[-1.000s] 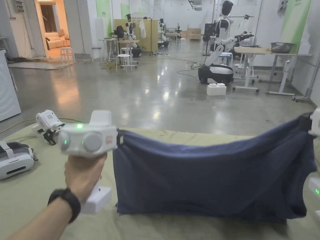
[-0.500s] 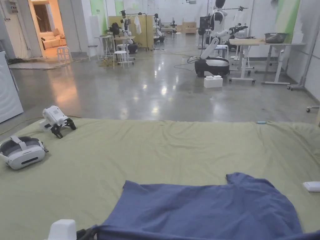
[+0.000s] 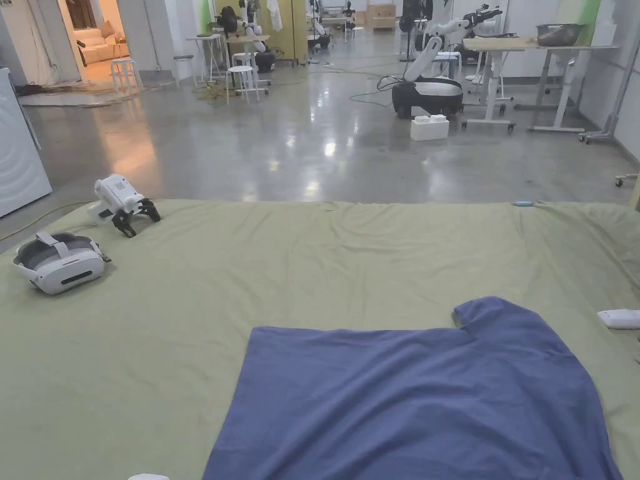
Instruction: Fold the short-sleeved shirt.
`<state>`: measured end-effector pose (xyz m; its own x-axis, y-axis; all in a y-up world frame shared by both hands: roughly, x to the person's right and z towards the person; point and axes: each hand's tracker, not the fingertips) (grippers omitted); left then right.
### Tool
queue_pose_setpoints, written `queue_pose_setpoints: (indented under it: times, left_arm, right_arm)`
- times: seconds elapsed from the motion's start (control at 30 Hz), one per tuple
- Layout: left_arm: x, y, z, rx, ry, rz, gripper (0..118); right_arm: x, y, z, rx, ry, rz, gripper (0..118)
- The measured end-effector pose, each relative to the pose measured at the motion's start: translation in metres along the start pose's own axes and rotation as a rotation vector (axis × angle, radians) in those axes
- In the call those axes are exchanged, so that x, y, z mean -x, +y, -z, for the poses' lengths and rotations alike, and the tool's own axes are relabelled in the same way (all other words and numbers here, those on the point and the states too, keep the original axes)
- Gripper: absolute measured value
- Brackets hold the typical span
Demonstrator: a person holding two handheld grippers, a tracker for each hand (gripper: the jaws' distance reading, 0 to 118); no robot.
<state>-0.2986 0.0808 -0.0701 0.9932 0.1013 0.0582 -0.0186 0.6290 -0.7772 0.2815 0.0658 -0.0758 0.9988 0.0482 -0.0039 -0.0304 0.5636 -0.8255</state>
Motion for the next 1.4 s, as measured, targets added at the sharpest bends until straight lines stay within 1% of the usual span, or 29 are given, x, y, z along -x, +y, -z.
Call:
queue_pose_setpoints:
  times: [0.03, 0.07, 0.1, 0.13, 0.17, 0.23, 0.27, 0.33, 0.4, 0.47, 0.53, 0.6, 0.63, 0.67, 0.7, 0.73, 0.77, 0.8, 0.97, 1.0, 1.03, 1.07, 1.1, 1.13, 1.17, 1.2, 1.23, 1.3, 1.4]
  left_arm:
    - [0.001, 0.002, 0.003, 0.037, 0.018, 0.001, 66]
    - [0.003, 0.002, 0.005, 0.076, 0.025, -0.012, 79]
    - [0.005, 0.000, 0.000, 0.076, 0.027, -0.035, 83]
    - [0.006, 0.001, -0.011, 0.021, 0.026, -0.051, 83]
    - [0.002, 0.004, -0.025, -0.025, 0.052, -0.025, 83]
    - [-0.012, 0.007, -0.057, -0.176, 0.159, 0.056, 84]
    - [-0.024, 0.012, -0.076, -0.289, 0.221, 0.117, 84]
    - [-0.045, 0.018, -0.112, -0.434, 0.248, 0.208, 84]
    - [-0.067, 0.027, -0.148, -0.588, 0.207, 0.201, 84]
    - [-0.083, 0.033, -0.176, -0.689, 0.163, 0.201, 84]
    - [-0.096, 0.036, -0.197, -0.773, 0.139, 0.166, 81]
    - [-0.105, 0.030, -0.207, -0.871, 0.147, 0.159, 77]
    - [-0.109, 0.029, -0.209, -0.892, 0.149, 0.149, 67]
    - [-0.113, 0.027, -0.211, -0.877, 0.149, 0.153, 50]
    - [-0.116, 0.025, -0.211, -0.879, 0.147, 0.158, 25]
    - [-0.116, 0.024, -0.208, -0.882, 0.141, 0.163, 12]
    - [-0.118, 0.023, -0.206, -0.880, 0.138, 0.164, 2]
    - [-0.118, 0.022, -0.204, -0.878, 0.132, 0.169, 0]
    - [-0.110, 0.029, -0.195, -0.791, 0.105, 0.140, 0]
    - [-0.104, 0.035, -0.189, -0.731, 0.098, 0.112, 0]
    - [-0.093, 0.044, -0.173, -0.590, 0.088, 0.079, 3]
    - [-0.079, 0.047, -0.150, -0.474, 0.064, 0.053, 18]
    - [-0.067, 0.046, -0.128, -0.383, 0.056, 0.035, 55]
    - [-0.054, 0.042, -0.100, -0.296, 0.059, 0.019, 77]
    - [-0.043, 0.035, -0.074, -0.210, 0.044, 0.012, 81]
    - [-0.034, 0.028, -0.051, -0.136, 0.028, 0.009, 77]
    - [-0.029, 0.022, -0.034, -0.064, 0.018, -0.003, 77]
    - [-0.018, 0.009, -0.006, -0.002, 0.007, -0.035, 77]
    - [-0.014, -0.001, 0.023, 0.080, 0.048, -0.033, 75]
  right_arm:
    - [-0.002, 0.000, 0.004, 0.015, 0.006, 0.013, 60]
    - [-0.005, 0.000, 0.008, 0.041, 0.000, 0.015, 82]
    - [-0.008, 0.000, 0.006, 0.055, -0.001, 0.014, 84]
    - [-0.005, -0.001, -0.004, 0.028, -0.011, 0.014, 84]
    - [-0.007, 0.001, -0.014, 0.010, -0.027, 0.010, 84]
    - [-0.009, 0.005, -0.037, -0.103, -0.070, 0.044, 85]
    - [-0.005, 0.006, -0.055, -0.170, -0.062, 0.052, 84]
    - [0.004, 0.012, -0.088, -0.329, -0.002, 0.063, 84]
    - [0.024, 0.020, -0.126, -0.498, 0.029, 0.043, 85]
    - [0.045, 0.023, -0.156, -0.661, 0.030, 0.016, 84]
    - [0.062, 0.023, -0.175, -0.797, 0.016, -0.004, 82]
    - [0.076, 0.022, -0.188, -0.876, 0.027, -0.023, 78]
    - [0.080, 0.021, -0.192, -0.893, 0.027, -0.026, 73]
    - [0.085, 0.020, -0.193, -0.899, 0.020, -0.035, 68]
    - [0.089, 0.019, -0.195, -0.902, 0.024, -0.044, 53]
    - [0.091, 0.018, -0.196, -0.902, 0.033, -0.053, 38]
    - [0.095, 0.018, -0.196, -0.903, 0.036, -0.054, 19]
    - [0.096, 0.018, -0.195, -0.903, 0.041, -0.054, 0]
    - [0.100, 0.018, -0.188, -0.888, 0.062, -0.062, 0]
    - [0.099, 0.019, -0.187, -0.878, 0.066, -0.062, 0]
    - [0.098, 0.019, -0.185, -0.864, 0.077, -0.056, 0]
    - [0.097, 0.018, -0.182, -0.855, 0.091, -0.048, 0]
    - [0.096, 0.017, -0.179, -0.848, 0.100, -0.043, 0]
    - [0.096, 0.016, -0.175, -0.833, 0.110, -0.038, 0]
    - [0.096, 0.015, -0.171, -0.819, 0.114, -0.037, 0]
    - [0.095, 0.013, -0.167, -0.808, 0.113, -0.043, 0]
    - [0.095, 0.011, -0.163, -0.790, 0.105, -0.054, 0]
    - [0.093, 0.008, -0.155, -0.758, 0.092, -0.065, 0]
    - [0.086, 0.004, -0.146, -0.710, 0.101, -0.036, 0]
